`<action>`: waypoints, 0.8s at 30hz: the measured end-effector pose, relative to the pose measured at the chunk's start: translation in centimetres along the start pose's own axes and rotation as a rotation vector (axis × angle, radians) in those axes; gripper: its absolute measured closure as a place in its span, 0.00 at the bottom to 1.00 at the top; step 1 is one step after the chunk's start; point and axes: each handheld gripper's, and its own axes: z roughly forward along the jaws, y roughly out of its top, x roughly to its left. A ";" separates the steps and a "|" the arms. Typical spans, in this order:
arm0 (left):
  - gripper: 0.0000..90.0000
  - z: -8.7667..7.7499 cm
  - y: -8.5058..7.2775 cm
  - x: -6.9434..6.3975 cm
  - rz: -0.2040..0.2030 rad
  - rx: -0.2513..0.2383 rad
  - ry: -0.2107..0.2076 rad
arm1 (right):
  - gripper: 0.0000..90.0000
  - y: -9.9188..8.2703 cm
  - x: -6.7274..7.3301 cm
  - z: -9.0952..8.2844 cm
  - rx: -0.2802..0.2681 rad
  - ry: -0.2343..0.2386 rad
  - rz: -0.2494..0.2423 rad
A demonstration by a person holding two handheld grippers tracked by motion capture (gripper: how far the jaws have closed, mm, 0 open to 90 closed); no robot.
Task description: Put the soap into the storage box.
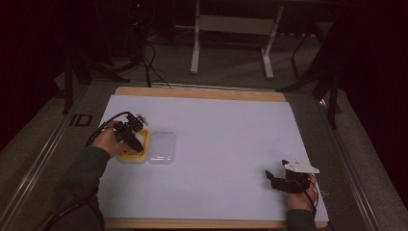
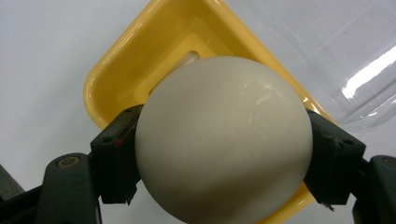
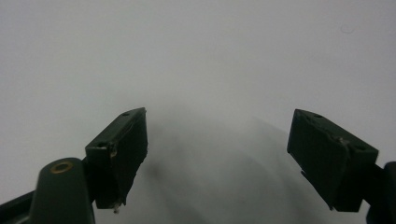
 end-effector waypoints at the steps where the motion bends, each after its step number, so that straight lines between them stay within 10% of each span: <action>1: 0.28 0.0 0.0 0.1 0.010 -0.002 -0.007 | 0.22 0.0 0.0 0.0 0.000 0.000 0.000; 24: 0.28 1.5 0.0 1.1 0.077 -0.014 -0.088 | 0.22 0.0 0.0 0.0 -0.001 0.000 -0.002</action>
